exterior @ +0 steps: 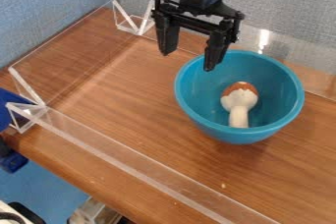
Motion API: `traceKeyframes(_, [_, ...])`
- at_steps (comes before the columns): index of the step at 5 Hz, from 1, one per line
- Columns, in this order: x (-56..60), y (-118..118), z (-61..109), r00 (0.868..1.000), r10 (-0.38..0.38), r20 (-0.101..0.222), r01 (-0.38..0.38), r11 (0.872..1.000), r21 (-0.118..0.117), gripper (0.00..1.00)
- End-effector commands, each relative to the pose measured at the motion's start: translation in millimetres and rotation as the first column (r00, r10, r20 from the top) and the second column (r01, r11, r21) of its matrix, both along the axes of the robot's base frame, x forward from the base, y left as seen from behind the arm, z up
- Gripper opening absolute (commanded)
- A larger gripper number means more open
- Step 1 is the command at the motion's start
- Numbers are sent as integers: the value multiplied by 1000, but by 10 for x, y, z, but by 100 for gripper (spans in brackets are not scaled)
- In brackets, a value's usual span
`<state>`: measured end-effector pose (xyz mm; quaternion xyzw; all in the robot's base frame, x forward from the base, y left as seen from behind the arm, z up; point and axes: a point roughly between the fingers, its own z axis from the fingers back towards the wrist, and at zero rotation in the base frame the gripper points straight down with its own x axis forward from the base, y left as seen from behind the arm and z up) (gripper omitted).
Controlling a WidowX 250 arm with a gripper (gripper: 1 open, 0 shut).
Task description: Remove the mushroom from inside the blue bowl and put it on the table
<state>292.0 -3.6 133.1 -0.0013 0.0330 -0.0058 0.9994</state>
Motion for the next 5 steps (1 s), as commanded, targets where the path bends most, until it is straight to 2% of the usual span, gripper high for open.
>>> traceKeyframes(1, [3, -38, -52, 1000, -11, -8, 10, 1000, -5, 100])
traceKeyframes(5, [36, -247, -162, 998, -61, 0, 61, 998, -25, 100])
